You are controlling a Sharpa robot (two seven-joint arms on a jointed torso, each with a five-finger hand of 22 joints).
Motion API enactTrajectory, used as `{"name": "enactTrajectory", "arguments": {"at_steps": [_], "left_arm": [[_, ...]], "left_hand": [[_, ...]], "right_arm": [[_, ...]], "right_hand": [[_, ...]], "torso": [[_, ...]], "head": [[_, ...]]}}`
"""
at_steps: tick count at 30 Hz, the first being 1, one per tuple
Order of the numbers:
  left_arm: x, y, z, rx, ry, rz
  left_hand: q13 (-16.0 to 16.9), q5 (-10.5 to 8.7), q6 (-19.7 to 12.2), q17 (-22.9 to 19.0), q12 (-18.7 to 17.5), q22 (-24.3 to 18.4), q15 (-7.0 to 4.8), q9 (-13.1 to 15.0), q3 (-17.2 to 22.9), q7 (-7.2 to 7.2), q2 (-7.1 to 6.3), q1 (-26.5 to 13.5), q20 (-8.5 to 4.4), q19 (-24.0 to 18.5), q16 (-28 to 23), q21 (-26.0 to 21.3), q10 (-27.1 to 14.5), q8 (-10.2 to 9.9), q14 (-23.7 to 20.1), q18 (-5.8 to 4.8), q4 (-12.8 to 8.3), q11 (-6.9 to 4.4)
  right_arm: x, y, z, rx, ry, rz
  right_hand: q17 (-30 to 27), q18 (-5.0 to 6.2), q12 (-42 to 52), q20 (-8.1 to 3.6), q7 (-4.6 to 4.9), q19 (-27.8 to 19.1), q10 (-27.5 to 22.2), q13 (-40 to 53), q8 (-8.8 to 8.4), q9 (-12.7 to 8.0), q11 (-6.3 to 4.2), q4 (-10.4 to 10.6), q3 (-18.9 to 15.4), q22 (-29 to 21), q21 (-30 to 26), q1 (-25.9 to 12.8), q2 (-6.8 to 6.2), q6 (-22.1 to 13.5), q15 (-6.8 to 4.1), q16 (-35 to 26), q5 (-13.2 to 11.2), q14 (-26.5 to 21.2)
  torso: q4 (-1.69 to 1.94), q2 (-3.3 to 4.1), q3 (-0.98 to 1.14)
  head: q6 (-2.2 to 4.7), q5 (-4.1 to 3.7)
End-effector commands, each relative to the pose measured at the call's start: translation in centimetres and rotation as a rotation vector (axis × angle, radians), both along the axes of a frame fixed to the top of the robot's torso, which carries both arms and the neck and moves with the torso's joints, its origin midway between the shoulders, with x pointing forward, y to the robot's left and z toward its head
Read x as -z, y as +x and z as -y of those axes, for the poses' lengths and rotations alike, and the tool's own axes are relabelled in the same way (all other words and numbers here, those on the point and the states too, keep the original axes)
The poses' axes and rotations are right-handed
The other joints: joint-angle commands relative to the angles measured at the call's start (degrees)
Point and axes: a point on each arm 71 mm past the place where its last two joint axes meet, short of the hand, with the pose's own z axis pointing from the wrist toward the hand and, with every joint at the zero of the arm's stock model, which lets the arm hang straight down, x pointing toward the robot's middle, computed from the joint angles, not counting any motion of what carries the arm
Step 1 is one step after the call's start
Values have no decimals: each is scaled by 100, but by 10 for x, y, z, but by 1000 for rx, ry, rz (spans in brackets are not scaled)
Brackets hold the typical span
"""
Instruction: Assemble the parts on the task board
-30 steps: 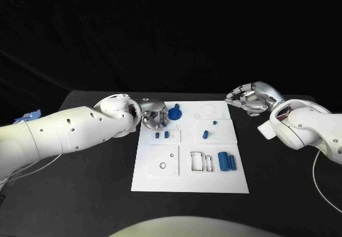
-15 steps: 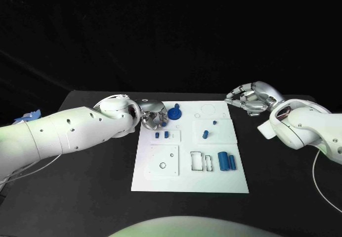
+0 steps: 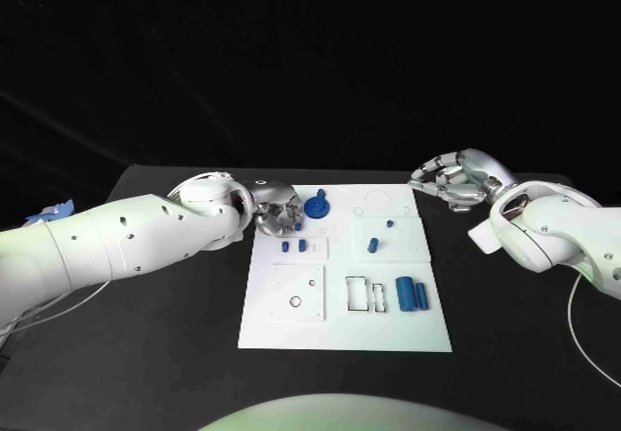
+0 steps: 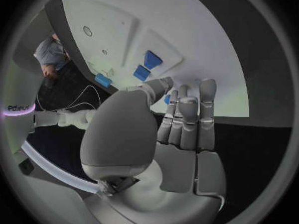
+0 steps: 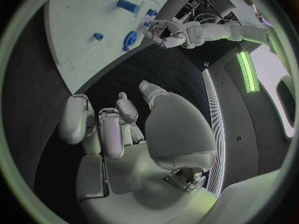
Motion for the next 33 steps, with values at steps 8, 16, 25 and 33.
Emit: {"name": "enactTrajectory", "arguments": {"at_steps": [8, 16, 25, 33], "left_arm": [[-10, 8, -27, -143, -207, -13], [-25, 7, -58, -302, -595, -117], [-49, -6, -65, -326, -1175, -160], [-56, -22, -51, -270, -1331, -263]], "left_hand": [[19, -13, 53, -474, 122, -58, 30, -1, 28, 71, 42, -5, 34, -38, -222, -48, -184, -13, -226, 114, -8, 49], [11, -53, 78, -1582, 360, -848, 87, 15, -418, 115, -8, -168, 105, -642, -1403, -1009, -457, 74, -1112, 172, 163, 103], [262, -27, 238, -1751, 1109, -1305, 28, 152, -772, 17, 295, -227, 67, -445, -1758, -1625, -141, 351, -1096, 172, 484, -22], [411, -21, 249, -1733, 1439, -1400, -10, 215, -881, -19, 354, -216, 37, -353, -1771, -1750, -44, 424, -1084, 171, 502, -81]], "right_arm": [[3, 2, -3, -76, -116, 26], [6, 0, -14, -222, -401, 152], [14, -1, -27, -259, -697, 274], [20, -3, -44, -273, -793, 315]], "right_hand": [[-950, 209, -3134, 15, 43, -397, -1482, -3068, -79, -312, 42, -495, 1068, -562, -1005, 770, -272, 153, -5, -816, -137, -208], [-934, 163, -4915, 52, 48, -217, -1106, -4754, -433, -578, 125, -887, 1691, -374, -832, 545, -455, 438, 58, -810, -203, -77], [-918, 152, -5234, 19, 34, -153, -766, -5205, -452, -601, 112, -1042, 1711, -303, -781, 460, -450, 717, 61, -810, -354, -24], [-822, 114, -5290, -1, 22, -44, -599, -5311, -460, -613, 88, -1099, 1766, -175, -598, 424, -479, 817, 36, -738, -311, 34]], "torso": [[-17, -6, 7], [5, -6, 1], [-2, 4, -9], [-4, 13, -6]], "head": [[60, -49], [125, -225], [172, -300], [167, -332]]}}
